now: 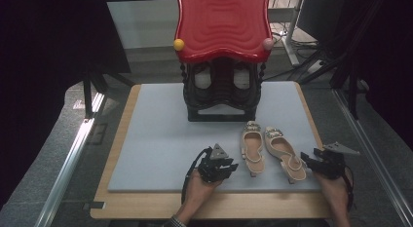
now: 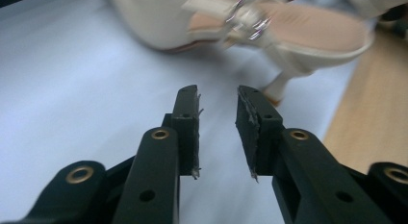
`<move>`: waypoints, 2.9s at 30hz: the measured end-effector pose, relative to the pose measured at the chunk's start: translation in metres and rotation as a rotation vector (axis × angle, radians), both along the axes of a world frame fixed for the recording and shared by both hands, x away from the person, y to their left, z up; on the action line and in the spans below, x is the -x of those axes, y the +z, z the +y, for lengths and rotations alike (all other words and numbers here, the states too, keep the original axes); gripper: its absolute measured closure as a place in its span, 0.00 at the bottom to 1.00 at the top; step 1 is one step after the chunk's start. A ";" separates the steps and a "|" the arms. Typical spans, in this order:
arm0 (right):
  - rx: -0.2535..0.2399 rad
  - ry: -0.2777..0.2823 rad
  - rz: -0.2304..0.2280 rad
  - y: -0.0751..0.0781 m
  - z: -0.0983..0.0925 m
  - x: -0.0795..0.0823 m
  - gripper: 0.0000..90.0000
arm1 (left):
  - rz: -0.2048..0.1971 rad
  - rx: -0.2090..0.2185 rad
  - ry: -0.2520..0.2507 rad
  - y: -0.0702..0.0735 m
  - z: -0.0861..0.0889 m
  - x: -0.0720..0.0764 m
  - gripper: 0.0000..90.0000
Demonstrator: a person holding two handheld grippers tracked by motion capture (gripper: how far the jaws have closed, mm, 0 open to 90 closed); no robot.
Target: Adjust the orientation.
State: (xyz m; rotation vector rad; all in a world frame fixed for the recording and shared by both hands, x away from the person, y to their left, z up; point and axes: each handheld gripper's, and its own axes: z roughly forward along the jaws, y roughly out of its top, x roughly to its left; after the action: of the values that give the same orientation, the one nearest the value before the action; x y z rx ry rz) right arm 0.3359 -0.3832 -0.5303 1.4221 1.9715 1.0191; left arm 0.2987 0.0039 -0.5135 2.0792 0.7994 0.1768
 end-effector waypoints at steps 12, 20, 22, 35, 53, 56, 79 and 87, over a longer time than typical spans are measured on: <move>-0.017 0.002 0.000 0.000 -0.002 0.000 0.43 | -0.037 -0.033 -0.024 -0.023 -0.064 0.005 0.69; -0.024 0.001 0.000 0.000 -0.002 0.000 0.43 | -0.051 -0.064 -0.020 -0.021 -0.051 0.007 0.81; -0.021 0.001 0.000 0.000 -0.002 0.000 0.43 | -0.042 -0.070 -0.007 -0.020 -0.038 0.007 0.80; -0.018 0.001 -0.001 0.000 -0.002 0.000 0.43 | -0.012 -0.081 0.020 -0.013 0.017 0.000 0.70; 0.016 0.007 -0.009 -0.001 0.002 0.001 0.41 | 0.011 -0.054 0.080 0.050 0.035 -0.091 0.68; 0.004 0.009 -0.009 -0.001 0.000 0.001 0.41 | 0.026 -0.060 0.057 0.053 0.016 -0.105 0.70; -0.035 0.010 -0.008 -0.002 -0.003 0.001 0.41 | 0.127 -0.188 0.004 0.020 -0.044 -0.137 0.94; -0.040 0.012 -0.006 -0.001 -0.004 0.001 0.41 | 0.142 -0.107 0.041 0.016 -0.033 -0.136 0.99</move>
State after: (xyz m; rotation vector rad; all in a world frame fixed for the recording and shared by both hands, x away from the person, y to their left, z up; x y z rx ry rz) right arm 0.3347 -0.3872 -0.5317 1.4284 1.9678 1.0730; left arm 0.4344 -0.0292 -0.4974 2.1955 0.9368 0.0968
